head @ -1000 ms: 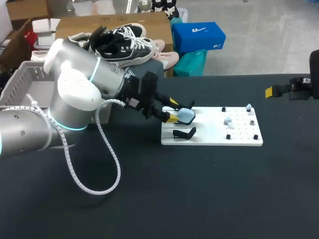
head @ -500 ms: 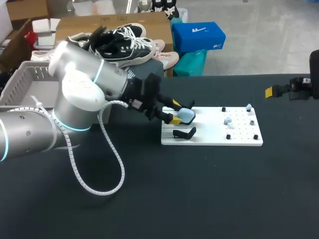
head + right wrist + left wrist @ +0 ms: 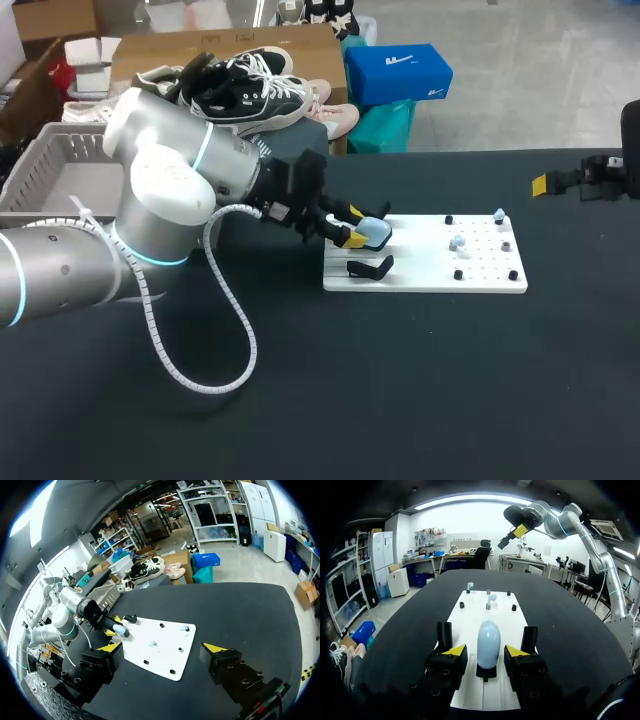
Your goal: Pick up each earbud case from the left stands, insert the matching earbuds, close the lid, and place the case in the box.
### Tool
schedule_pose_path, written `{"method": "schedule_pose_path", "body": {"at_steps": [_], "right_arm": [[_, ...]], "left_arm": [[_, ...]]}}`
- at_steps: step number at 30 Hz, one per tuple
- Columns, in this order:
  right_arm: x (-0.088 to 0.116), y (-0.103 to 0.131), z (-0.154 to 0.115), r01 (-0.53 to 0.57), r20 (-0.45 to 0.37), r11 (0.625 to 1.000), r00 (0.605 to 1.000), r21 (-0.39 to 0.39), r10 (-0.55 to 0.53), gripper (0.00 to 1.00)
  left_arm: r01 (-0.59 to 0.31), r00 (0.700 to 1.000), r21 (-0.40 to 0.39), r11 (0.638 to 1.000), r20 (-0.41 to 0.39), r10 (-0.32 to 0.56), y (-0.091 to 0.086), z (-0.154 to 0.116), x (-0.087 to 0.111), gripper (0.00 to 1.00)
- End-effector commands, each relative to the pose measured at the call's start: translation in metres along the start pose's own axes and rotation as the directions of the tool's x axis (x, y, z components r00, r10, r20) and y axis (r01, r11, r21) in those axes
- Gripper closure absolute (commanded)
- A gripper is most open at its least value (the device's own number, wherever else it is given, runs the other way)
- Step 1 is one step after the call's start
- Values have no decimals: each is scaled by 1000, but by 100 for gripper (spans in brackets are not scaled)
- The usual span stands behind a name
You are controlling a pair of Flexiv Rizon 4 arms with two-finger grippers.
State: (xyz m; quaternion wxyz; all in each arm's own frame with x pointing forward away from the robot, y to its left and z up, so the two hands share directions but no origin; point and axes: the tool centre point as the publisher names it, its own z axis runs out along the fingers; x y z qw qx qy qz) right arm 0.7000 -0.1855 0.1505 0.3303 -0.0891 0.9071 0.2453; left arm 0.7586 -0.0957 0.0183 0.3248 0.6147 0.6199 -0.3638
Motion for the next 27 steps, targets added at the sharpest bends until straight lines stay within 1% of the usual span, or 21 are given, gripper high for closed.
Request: {"method": "schedule_pose_path", "body": {"at_steps": [1,11,14,15,16,19,21,22,27], "right_arm": [[0,-1,1,1,0,1000,1000,-3,-1,0],[0,-1,1,1,0,1000,1000,-3,-1,0],[0,-1,1,1,0,1000,1000,-3,-1,0],[0,-1,1,1,0,1000,1000,-3,-1,0],[0,-1,1,1,0,1000,1000,-3,-1,0],[0,-1,1,1,0,1000,1000,-3,-1,0],[0,-1,1,1,0,1000,1000,-3,-1,0],[0,-1,1,1,0,1000,1000,-3,-1,0],[0,-1,1,1,0,1000,1000,-3,-1,0]], "left_arm": [[-5,1000,3,1000,0,5,3,4,2,51],[-2,1000,-2,1000,6,2,4,4,2,53],[-5,1000,1,1000,5,5,3,5,2,56],[-5,1000,3,1000,5,5,3,5,2,64],[-5,1000,3,1000,4,5,3,5,3,69],[-5,1000,2,1000,3,5,3,6,3,74],[-4,1000,0,1000,6,4,3,6,3,93],[-4,1000,0,1000,6,4,3,6,3,100],[-6,1000,-3,1000,8,6,0,1,3,100]]}}
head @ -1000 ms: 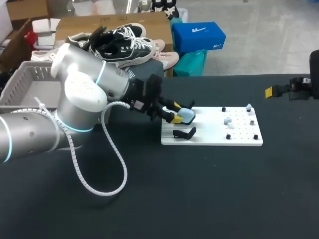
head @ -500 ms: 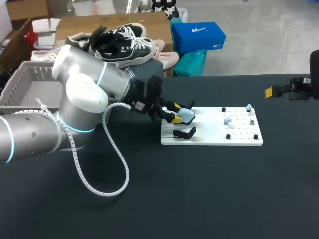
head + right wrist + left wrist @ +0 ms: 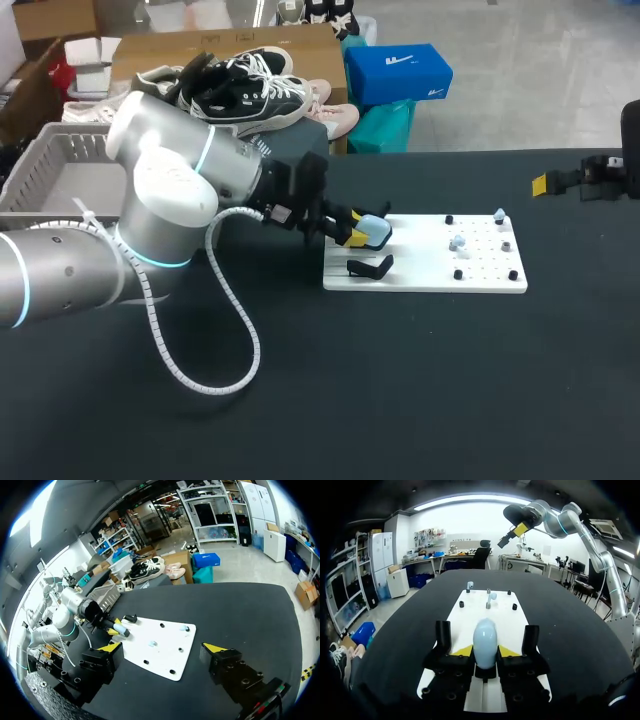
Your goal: Pick up each earbud case from the left stands, insert the matching earbuds, close the lid, and place the case in the box.
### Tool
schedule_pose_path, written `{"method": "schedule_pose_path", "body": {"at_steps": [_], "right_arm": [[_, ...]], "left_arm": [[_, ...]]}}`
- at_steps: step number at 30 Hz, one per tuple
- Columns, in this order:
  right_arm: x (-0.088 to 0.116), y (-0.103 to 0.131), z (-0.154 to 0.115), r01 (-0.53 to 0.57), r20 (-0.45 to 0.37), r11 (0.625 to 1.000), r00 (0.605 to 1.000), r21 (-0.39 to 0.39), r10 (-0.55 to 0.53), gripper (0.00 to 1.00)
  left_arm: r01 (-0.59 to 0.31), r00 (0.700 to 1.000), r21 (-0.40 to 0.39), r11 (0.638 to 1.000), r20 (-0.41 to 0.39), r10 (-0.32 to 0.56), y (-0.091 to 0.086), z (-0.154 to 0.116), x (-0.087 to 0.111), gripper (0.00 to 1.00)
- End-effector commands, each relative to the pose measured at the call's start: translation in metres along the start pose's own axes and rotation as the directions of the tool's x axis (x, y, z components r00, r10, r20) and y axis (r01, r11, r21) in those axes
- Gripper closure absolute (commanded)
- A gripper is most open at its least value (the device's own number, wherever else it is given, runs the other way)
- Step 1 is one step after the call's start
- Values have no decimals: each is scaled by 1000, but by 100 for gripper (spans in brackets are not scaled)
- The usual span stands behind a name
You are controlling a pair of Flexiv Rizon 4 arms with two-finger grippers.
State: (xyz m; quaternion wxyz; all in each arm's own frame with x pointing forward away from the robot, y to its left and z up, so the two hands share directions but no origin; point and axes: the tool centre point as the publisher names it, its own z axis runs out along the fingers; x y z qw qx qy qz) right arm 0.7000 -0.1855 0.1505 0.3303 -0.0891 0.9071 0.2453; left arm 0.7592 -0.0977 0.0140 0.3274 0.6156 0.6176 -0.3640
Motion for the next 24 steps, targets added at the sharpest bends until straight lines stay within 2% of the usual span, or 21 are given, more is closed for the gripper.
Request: {"method": "schedule_pose_path", "body": {"at_steps": [1,9,13,18,24], "right_arm": [[0,-1,1,1,0,1000,1000,-3,-1,0],[0,-1,1,1,0,1000,1000,-3,-1,0],[0,-1,1,1,0,1000,1000,-3,-1,0],[0,-1,1,1,0,1000,1000,-3,-1,0],[0,-1,1,1,0,1000,1000,-3,-1,0]], "left_arm": [[0,1000,-2,1000,5,0,-1,-4,1,100],[-2,997,-43,999,75,5,-12,-27,-15,100],[-13,992,-43,999,126,18,-29,-39,-31,100],[-32,981,-21,999,192,36,-58,-46,-54,100],[-51,961,-64,997,267,66,-81,-42,-74,100]]}}
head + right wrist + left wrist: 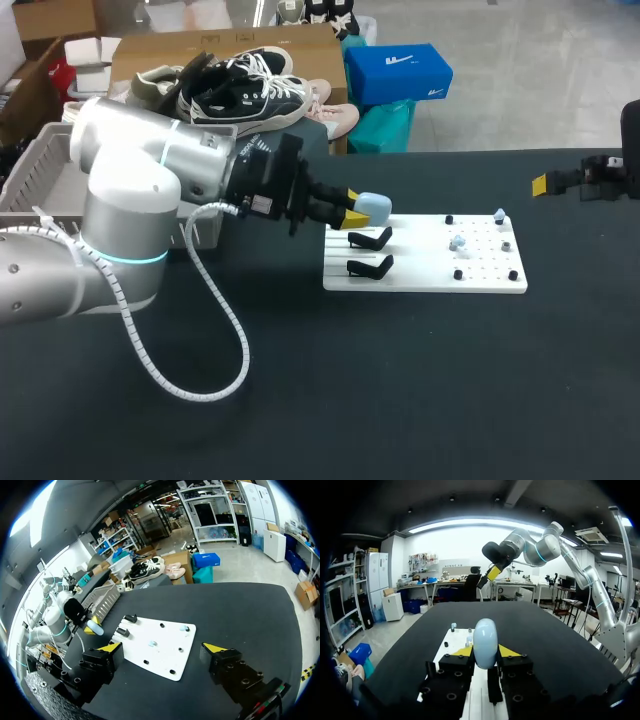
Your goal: Pick up each earbud case from the left stands, insert the matching earbuds, close the lid, and place the case in the box.
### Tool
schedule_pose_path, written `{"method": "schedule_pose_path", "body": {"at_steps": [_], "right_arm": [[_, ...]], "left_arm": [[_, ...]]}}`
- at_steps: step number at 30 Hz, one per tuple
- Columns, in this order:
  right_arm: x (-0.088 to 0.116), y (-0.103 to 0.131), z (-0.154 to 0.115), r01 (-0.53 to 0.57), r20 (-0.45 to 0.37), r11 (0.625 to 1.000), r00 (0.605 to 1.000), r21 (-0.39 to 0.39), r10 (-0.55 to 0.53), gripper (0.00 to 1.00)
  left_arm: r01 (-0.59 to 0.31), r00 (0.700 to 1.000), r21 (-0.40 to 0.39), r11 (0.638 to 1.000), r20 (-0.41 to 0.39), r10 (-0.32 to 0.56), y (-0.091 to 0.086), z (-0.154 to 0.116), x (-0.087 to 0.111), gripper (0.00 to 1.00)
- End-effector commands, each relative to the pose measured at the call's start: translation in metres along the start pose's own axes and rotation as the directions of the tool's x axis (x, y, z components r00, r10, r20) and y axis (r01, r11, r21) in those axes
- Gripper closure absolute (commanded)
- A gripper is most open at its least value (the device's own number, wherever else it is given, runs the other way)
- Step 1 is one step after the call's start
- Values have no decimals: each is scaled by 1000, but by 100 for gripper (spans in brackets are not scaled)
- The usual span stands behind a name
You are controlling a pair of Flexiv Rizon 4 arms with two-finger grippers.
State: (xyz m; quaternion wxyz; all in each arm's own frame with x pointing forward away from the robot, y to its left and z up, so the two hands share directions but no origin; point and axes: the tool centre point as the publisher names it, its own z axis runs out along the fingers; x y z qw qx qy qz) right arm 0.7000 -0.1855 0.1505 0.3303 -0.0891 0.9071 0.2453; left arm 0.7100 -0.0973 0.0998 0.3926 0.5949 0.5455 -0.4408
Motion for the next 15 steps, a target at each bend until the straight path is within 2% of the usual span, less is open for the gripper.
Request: {"method": "schedule_pose_path", "body": {"at_steps": [1,5,10,15], "right_arm": [[0,-1,1,1,0,1000,1000,-3,-1,0],[0,-1,1,1,0,1000,1000,-3,-1,0],[0,-1,1,1,0,1000,1000,-3,-1,0],[0,-1,1,1,0,1000,1000,-3,-1,0]], "left_arm": [[-20,999,-123,992,39,25,-30,5,-5,100],[-27,998,-149,988,57,36,-39,16,-9,100],[-32,997,-142,989,60,41,-50,26,-10,100],[-12,998,-112,994,68,20,-53,30,-12,100]]}}
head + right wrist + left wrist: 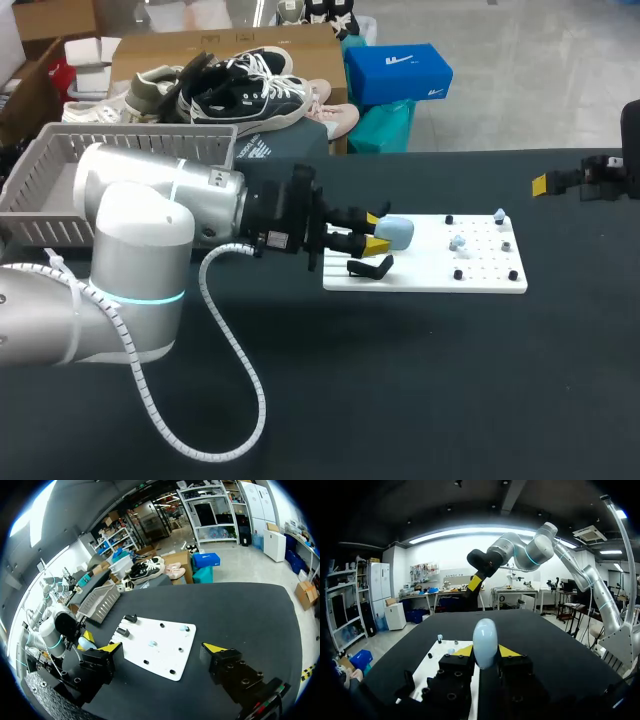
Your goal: Pick up each earbud case from the left stands, insert the matching earbuds, close the lid, and place the case in the box.
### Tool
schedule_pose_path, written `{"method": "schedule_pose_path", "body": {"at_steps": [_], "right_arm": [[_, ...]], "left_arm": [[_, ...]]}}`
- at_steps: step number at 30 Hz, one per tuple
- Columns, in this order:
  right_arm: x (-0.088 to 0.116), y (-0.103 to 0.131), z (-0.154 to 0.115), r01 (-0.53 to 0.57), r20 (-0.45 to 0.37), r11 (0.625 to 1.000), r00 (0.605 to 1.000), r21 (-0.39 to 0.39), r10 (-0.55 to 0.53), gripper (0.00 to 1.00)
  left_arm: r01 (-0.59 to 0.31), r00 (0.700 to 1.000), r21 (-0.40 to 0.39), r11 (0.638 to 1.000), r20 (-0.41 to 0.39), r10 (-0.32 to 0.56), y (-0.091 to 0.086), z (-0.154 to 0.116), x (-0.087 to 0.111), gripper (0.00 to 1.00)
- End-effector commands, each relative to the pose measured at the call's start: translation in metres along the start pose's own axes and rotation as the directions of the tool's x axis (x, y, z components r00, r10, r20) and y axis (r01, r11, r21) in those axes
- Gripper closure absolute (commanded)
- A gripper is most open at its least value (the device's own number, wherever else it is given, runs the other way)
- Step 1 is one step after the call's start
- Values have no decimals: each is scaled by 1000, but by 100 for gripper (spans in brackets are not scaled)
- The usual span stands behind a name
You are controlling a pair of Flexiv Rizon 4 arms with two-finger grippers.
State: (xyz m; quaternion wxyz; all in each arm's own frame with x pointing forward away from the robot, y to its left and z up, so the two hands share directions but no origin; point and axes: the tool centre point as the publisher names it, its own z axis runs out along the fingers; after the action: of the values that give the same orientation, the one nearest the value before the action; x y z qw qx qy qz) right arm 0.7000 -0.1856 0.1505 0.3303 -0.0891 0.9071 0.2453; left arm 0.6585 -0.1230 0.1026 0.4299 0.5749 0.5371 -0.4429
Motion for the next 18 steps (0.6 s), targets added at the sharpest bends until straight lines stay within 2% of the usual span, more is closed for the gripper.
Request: {"method": "schedule_pose_path", "body": {"at_steps": [1,11,18], "right_arm": [[0,-1,1,1,0,1000,1000,-3,-1,0],[0,-1,1,1,0,1000,1000,-3,-1,0],[0,-1,1,1,0,1000,1000,-3,-1,0]], "left_arm": [[2,1000,-58,998,4,-1,-4,2,-1,100],[-24,999,-17,1000,31,24,-12,2,-11,100],[-24,999,-17,1000,31,24,-12,2,-11,100]]}}
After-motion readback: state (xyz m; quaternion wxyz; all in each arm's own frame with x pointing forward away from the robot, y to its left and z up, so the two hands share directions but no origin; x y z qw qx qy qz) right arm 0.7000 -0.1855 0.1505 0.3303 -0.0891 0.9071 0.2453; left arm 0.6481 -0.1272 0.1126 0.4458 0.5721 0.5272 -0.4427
